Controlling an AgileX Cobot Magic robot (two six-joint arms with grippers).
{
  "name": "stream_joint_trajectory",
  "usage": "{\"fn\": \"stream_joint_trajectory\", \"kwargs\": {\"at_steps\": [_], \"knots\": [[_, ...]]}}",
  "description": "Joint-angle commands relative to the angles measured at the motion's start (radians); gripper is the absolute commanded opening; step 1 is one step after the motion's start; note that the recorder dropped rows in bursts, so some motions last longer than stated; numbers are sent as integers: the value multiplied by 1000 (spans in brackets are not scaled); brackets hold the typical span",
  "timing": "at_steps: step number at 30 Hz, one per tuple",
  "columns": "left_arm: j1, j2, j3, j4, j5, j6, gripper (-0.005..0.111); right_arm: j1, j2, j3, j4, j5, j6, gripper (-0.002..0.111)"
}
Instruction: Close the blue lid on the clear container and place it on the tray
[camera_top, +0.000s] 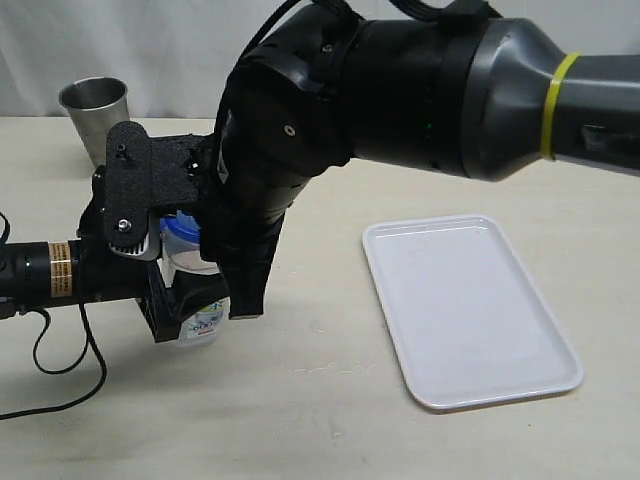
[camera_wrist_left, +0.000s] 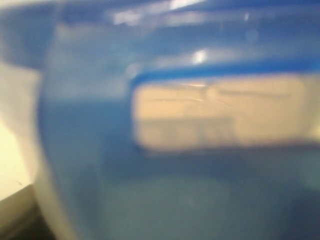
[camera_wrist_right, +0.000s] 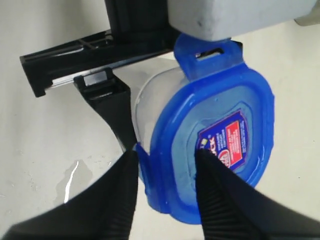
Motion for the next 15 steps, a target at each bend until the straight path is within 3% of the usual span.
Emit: {"fn": "stream_joint_trajectory", "kwargs": {"at_steps": [1, 15], "knots": [[-12, -24, -4, 40, -146, 3, 0, -1, 120, 36, 78, 45, -3, 35], [-12, -24, -4, 50, -146, 1, 0, 65, 166, 36, -11, 22, 24, 35]]}}
